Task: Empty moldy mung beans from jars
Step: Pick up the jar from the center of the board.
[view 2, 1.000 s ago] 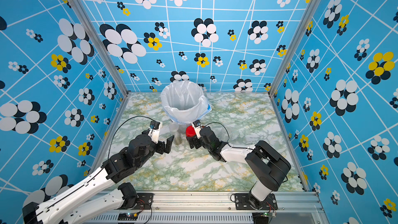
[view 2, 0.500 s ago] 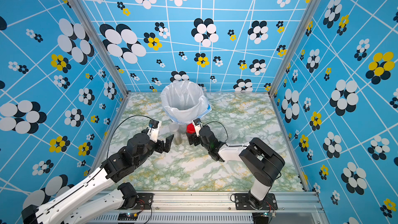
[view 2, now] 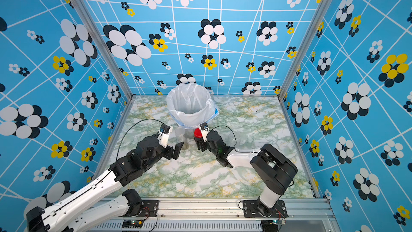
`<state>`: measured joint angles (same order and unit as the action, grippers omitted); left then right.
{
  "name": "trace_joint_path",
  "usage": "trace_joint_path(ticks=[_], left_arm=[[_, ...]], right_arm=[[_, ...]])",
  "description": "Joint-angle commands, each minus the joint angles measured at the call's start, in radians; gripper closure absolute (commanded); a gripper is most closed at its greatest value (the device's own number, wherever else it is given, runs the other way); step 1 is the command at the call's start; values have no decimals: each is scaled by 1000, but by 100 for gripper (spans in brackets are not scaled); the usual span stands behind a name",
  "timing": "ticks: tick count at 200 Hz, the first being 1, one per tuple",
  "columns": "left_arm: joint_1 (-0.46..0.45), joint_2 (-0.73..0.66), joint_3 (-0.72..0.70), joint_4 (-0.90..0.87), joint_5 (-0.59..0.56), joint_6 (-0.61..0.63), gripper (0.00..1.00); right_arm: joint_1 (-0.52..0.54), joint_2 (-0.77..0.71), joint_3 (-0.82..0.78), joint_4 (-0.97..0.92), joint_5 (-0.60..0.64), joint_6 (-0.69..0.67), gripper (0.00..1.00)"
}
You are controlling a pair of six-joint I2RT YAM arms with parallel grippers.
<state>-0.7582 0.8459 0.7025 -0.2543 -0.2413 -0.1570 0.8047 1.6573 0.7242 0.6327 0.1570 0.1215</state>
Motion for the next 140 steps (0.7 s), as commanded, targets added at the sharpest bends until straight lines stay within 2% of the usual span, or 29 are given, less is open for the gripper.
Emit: trace_joint_path(ticks=[1,29,63,85,109,140], left_arm=[[8,5,28,33,49,21,0],[10,17,25,61,138,45,1],[8,43,37,127,264,57,1],[4,78,57,144,291,71,1],[2,111,53,214,346,84,1],[0,173,96,281,376,127,1]], right_arm=[[8,-95,-25,-37,-18,-6,38],[10,-214,-28,-144,-65,12,38],[10,-380,54,-358,-130,18,38],[10,-471,110,-467,-128,28,38],[10,-553,136,-494,-169,66,38],[10,-579,232,-575,-224,82,38]])
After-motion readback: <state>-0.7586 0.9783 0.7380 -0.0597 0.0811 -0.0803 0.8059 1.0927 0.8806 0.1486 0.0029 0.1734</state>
